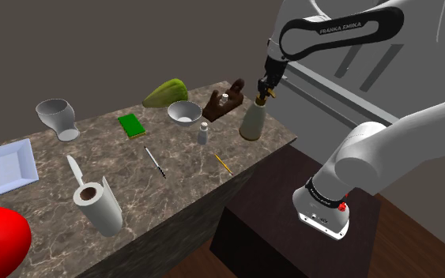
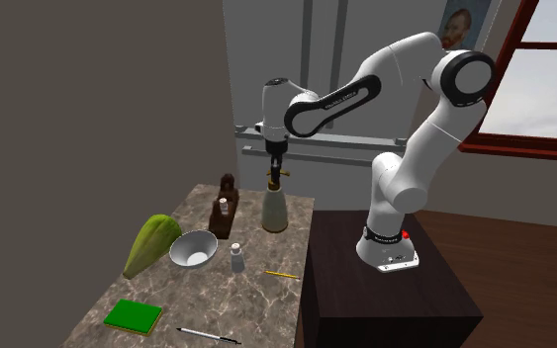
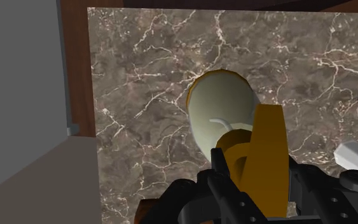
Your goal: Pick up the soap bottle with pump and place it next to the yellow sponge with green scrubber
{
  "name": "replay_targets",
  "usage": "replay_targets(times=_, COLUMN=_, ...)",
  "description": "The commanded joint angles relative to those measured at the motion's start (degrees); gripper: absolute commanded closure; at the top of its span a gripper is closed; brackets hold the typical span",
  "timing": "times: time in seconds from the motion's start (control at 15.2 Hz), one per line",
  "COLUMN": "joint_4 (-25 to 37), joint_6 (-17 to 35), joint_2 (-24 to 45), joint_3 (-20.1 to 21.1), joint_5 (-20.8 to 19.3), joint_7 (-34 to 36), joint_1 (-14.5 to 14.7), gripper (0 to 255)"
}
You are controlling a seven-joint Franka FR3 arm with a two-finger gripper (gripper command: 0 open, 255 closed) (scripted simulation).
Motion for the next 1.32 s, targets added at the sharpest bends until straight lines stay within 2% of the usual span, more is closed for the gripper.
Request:
replay_targets(times=0.0, joint_4=1.1, joint_6=-1.5, joint_2=-0.5, joint_3=0.1, joint_5=0.1, joint_7=0.0, joint_1=0.0, gripper=255)
replay_targets(times=1.25, joint_4=13.9, joint_6=-16.8, joint_2=-2.9, joint_3=1.4, joint_5=1.1, joint_7=-0.7, joint_1=0.4, gripper=255)
